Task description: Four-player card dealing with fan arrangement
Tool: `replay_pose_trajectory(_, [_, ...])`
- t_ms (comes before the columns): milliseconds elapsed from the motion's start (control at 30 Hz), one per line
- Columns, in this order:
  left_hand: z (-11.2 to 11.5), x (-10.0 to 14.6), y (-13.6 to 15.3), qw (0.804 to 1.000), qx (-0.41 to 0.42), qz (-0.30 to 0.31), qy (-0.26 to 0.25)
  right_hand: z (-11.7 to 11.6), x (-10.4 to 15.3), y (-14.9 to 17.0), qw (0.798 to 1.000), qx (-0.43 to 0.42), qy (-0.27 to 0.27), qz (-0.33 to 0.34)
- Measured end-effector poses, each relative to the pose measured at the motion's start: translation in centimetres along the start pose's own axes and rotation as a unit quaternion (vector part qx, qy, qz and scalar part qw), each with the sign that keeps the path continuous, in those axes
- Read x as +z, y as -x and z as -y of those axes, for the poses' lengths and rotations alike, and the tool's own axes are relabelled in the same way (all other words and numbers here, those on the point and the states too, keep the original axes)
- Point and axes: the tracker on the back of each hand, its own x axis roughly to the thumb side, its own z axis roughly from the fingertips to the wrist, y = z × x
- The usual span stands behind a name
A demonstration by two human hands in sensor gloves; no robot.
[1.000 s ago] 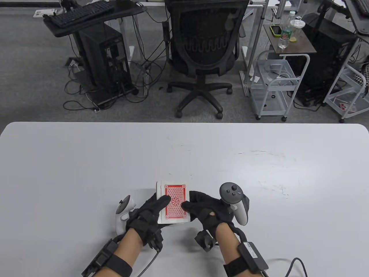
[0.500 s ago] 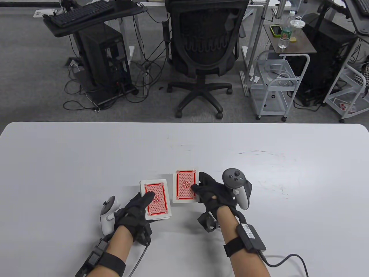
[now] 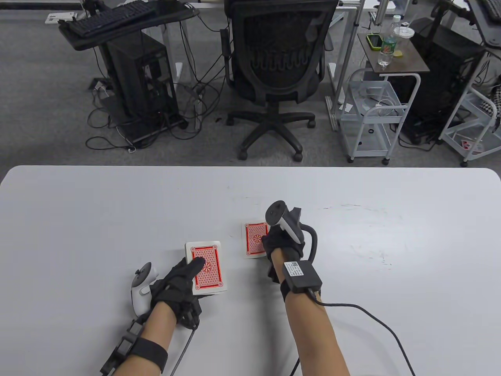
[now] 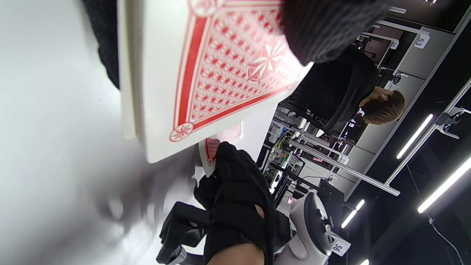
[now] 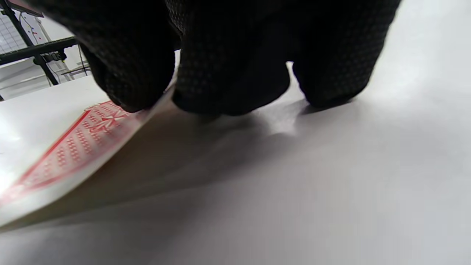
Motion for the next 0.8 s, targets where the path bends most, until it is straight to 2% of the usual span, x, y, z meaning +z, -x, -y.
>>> replay_pose_trajectory(200, [0.1,0.1,-0.1,1.0,-0.002,0.002,0.0,1.0,1.4,0.7,1.0,0.006,0.0,0.007])
replay_pose_trajectory(333, [0.5,0.2,-0.3,1.0,0.004,0.01,0.005,2.5,4.0,0.5,0.996,-0.063,0.004,0.06])
replay_pose_trajectory(400, [0.7,0.2,-0.4,1.0,0.009,0.015,0.01,2.6,5.7,-0.1,0.984,-0.133,-0.03,0.115])
replay_pose_trajectory(467, [1.1,0.2,-0.5,1.0,0.012,0.021,0.017,2.0,7.4,-1.2,0.959,-0.203,-0.078,0.183])
replay_pose_trajectory(533, [1.5,0.2,-0.4,0.999,0.011,0.025,0.022,1.1,9.1,-2.2,0.936,-0.236,-0.124,0.229])
replay_pose_trajectory(567, [1.8,0.3,-0.4,0.999,0.009,0.028,0.024,0.7,9.8,-2.5,0.934,-0.232,-0.136,0.237])
replay_pose_trajectory(667, [2.5,0.5,-0.4,0.999,0.011,0.039,0.034,-0.3,11.0,-2.9,0.939,-0.218,-0.128,0.232])
replay_pose_trajectory(700, [2.8,0.8,-0.5,0.998,0.013,0.044,0.031,-0.4,11.5,-2.7,0.944,-0.228,-0.103,0.216])
replay_pose_trajectory(800, [3.1,1.1,-0.4,0.998,0.004,0.049,0.034,-0.2,11.9,-2.0,0.939,-0.263,-0.079,0.207])
